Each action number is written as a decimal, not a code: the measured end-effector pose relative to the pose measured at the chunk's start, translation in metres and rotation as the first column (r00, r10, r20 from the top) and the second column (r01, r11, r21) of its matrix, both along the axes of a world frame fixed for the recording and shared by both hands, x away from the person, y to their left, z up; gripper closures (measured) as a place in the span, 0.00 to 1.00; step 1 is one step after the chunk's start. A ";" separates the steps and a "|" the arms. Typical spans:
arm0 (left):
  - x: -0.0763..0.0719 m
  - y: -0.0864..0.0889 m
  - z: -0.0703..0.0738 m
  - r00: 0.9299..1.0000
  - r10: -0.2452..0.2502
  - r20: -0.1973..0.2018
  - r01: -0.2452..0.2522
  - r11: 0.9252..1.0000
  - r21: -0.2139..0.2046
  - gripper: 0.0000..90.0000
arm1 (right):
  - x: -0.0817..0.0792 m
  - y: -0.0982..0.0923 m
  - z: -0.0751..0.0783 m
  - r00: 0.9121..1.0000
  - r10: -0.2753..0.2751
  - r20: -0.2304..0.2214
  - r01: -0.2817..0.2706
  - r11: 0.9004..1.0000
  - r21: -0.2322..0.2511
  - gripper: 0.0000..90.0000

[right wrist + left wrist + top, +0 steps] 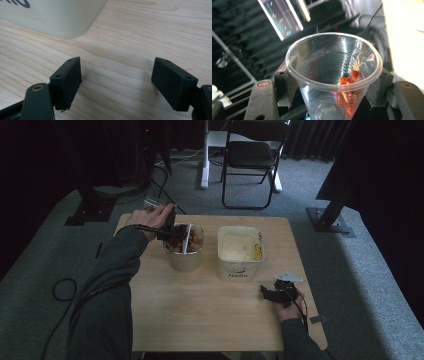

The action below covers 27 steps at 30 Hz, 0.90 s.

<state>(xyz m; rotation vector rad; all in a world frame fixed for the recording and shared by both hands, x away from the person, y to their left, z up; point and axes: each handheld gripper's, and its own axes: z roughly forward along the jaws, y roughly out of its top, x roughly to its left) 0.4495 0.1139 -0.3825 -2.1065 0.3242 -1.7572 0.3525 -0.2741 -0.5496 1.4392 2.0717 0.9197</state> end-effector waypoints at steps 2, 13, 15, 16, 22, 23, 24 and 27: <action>-0.001 -0.001 -0.001 1.000 -0.012 0.015 0.011 1.000 0.020 0.41 | 0.000 0.000 0.000 1.000 0.000 0.000 0.000 1.000 0.000 0.26; -0.001 -0.007 -0.004 1.000 -0.025 0.010 0.025 0.999 0.020 0.41 | 0.000 0.000 0.000 1.000 0.001 0.000 -0.001 1.000 0.000 0.26; 0.002 -0.006 -0.004 1.000 0.000 0.027 -0.001 0.999 0.039 0.41 | 0.000 0.000 0.000 1.000 0.001 0.000 -0.001 1.000 0.000 0.26; -0.001 -0.006 -0.004 1.000 -0.021 0.013 0.021 1.000 0.022 0.41 | 0.000 0.000 0.000 1.000 0.001 0.000 -0.001 1.000 0.000 0.26; 0.001 -0.005 -0.003 1.000 0.001 0.011 -0.001 1.000 0.004 0.41 | 0.000 0.000 0.000 1.000 0.002 0.000 -0.002 1.000 0.000 0.26; 0.003 -0.004 -0.004 1.000 0.012 0.025 -0.013 1.000 0.023 0.41 | 0.000 0.000 0.000 1.000 0.002 0.000 -0.002 1.000 0.000 0.26; 0.001 -0.005 -0.004 1.000 -0.009 0.024 0.008 0.999 0.031 0.41 | 0.000 0.000 0.000 1.000 0.002 0.000 -0.002 1.000 0.000 0.26; 0.000 -0.006 -0.003 1.000 -0.013 0.012 0.013 1.000 0.005 0.41 | 0.000 0.000 0.000 1.000 0.002 0.001 -0.002 1.000 0.000 0.26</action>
